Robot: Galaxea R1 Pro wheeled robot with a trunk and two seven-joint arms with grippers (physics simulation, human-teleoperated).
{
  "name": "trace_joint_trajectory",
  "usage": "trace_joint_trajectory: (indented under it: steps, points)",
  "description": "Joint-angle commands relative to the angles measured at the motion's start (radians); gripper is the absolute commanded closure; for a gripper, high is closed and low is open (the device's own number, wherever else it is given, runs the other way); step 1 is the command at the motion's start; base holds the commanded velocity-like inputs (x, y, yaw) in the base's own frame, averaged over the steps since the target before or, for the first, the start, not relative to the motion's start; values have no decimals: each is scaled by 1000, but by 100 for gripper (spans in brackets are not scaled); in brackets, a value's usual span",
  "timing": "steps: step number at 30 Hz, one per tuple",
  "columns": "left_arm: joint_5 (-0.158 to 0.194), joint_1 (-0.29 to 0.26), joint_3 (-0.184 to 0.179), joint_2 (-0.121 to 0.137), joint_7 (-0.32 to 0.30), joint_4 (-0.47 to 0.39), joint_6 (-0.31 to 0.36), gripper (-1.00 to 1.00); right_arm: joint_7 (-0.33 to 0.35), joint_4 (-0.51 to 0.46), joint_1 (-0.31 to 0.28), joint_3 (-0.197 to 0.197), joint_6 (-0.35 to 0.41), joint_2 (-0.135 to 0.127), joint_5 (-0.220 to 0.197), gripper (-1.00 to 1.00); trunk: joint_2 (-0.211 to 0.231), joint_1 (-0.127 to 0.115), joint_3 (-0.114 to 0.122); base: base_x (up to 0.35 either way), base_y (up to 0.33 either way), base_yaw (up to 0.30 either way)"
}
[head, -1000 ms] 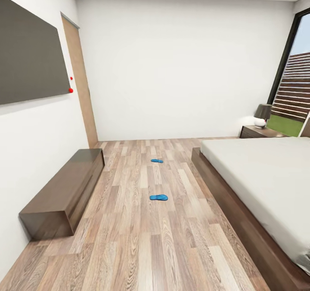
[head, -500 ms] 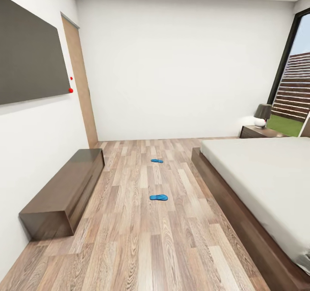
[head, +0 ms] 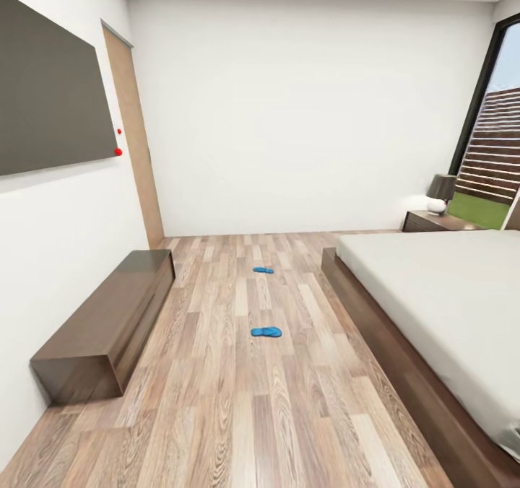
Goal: In the bedroom, move the book from the bed onto either nightstand, and place the two sandals side by side next to the bed.
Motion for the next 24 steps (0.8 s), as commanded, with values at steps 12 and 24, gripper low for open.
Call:
trace_joint_trajectory:
  steps: [12,24]
  points:
    - [0,-1,1,0,0,1,-3,-100,-1,0,0,-2,-3,2,-1,-100,0,0,-1,280,0,0]
    - [0,-1,1,0,0,1,-4,-100,-1,0,0,-2,-3,1,1,-100,0,0,-1,84,0,92]
